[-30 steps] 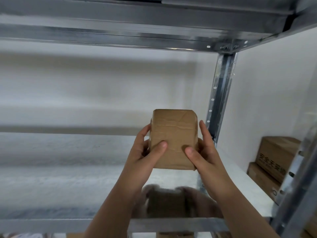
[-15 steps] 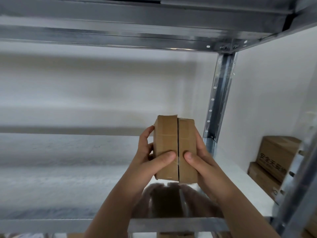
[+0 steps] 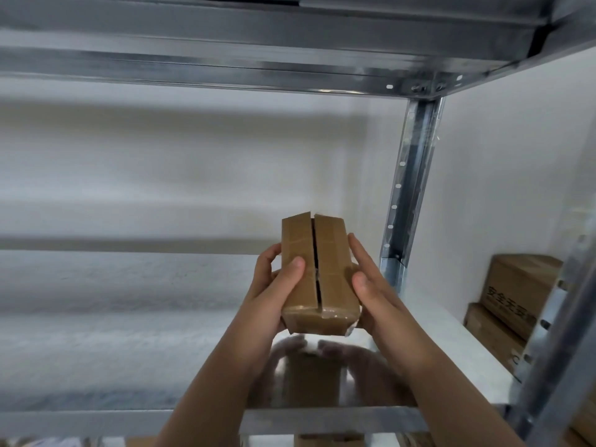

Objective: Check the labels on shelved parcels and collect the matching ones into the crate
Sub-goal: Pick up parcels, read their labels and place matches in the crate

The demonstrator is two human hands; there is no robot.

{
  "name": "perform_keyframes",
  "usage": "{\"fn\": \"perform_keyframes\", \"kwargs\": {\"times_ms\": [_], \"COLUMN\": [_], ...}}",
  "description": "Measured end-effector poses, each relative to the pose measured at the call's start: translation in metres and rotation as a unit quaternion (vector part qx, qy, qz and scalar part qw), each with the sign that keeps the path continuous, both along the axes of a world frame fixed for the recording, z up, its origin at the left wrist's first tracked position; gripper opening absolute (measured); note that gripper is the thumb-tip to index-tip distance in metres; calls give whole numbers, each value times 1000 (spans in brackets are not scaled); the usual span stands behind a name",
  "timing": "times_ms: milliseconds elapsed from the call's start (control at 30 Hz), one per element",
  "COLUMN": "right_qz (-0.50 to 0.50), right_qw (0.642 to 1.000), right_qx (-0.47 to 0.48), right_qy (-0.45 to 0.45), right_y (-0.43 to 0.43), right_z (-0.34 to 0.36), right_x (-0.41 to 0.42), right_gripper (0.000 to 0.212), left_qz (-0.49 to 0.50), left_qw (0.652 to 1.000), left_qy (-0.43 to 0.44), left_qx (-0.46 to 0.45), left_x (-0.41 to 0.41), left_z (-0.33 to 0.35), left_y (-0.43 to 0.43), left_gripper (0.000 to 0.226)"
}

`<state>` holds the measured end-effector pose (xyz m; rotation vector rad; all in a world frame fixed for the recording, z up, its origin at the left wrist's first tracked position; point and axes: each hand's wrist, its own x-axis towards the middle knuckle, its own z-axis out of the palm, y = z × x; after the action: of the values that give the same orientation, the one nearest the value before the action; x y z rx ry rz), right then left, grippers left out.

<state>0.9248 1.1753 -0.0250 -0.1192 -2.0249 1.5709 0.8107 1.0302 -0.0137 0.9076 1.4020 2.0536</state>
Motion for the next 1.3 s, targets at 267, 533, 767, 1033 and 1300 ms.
{"fn": "perform_keyframes", "kwargs": {"times_ms": [267, 533, 767, 1033, 1300], "right_qz": [-10, -5, 16, 12, -109], "right_qw": [999, 1000, 997, 997, 985], "right_qx": [21, -12, -70, -70, 131], "right_qy": [-29, 1, -13, 5, -27], "right_y": [-1, 2, 3, 2, 10], "right_z": [2, 2, -2, -3, 0], "right_x": [6, 1, 2, -1, -2], "right_gripper": [78, 90, 73, 80, 106], "left_qz": [22, 24, 21, 45, 84], "left_qw": [999, 989, 986, 985, 986], "left_qy": [11, 134, 154, 163, 136], "left_qx": [-25, -51, -63, -41, -44], "left_x": [-5, 0, 2, 2, -6], "left_z": [0, 1, -2, -2, 2], "left_y": [-3, -5, 0, 4, 0], "left_gripper": [61, 77, 92, 89, 40]}}
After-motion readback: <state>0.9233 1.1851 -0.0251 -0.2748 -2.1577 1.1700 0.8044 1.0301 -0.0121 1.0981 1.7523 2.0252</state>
